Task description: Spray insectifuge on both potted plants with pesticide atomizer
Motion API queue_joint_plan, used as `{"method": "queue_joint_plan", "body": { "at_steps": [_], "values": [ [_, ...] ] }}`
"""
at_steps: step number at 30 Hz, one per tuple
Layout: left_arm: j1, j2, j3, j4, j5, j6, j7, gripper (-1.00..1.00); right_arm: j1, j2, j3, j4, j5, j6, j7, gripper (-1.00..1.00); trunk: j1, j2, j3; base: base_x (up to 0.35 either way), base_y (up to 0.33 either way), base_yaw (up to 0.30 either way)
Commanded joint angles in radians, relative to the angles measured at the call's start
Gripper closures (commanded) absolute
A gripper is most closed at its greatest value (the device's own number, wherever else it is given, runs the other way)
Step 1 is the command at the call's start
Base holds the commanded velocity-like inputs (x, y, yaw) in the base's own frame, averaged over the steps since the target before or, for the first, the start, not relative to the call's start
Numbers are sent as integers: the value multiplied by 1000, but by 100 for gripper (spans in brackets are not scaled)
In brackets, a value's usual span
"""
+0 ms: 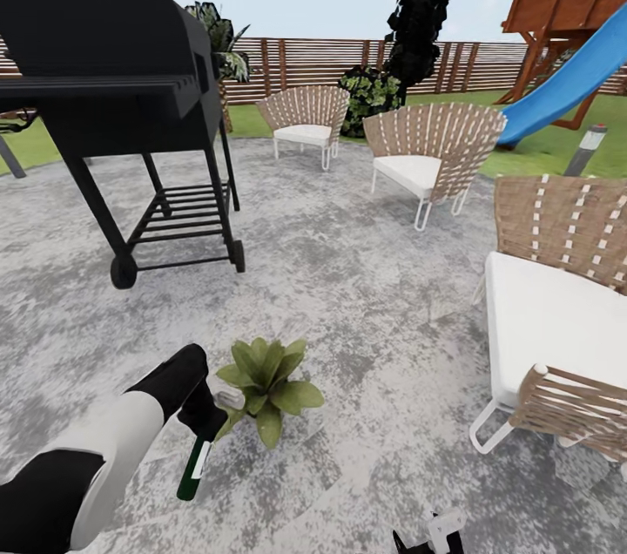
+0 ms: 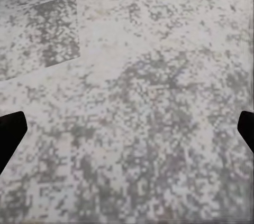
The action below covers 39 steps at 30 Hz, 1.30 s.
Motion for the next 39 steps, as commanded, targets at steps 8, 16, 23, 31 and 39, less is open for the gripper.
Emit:
{"method": "queue_joint_plan", "body": {
  "at_steps": [8, 16, 23, 31, 39],
  "values": [
    [36, 0, -5, 16, -9, 3, -10, 100, 0, 0, -1, 1, 0, -3, 4, -100, 0, 0, -1, 9, 0, -197],
    [38, -6, -6, 17, -11, 4, -9, 100, 0, 0, -1, 2, 1, -3, 4, -100, 0, 0, -1, 179, 0, -7],
    [25, -62, -12, 17, -13, 4, -8, 100, -1, 0, -1, 1, 1, -3, 4, -100, 0, 0, -1, 7, 0, 0],
    [19, -105, -27, 18, -16, 5, -8, 100, 0, 0, -1, 1, 1, -3, 4, -100, 0, 0, -1, 0, 0, 0],
    [18, -105, -58, 20, -33, 7, -9, 100, 0, 0, -1, 2, 1, -3, 4, -100, 0, 0, -1, 0, 0, -117]
  ]
}}
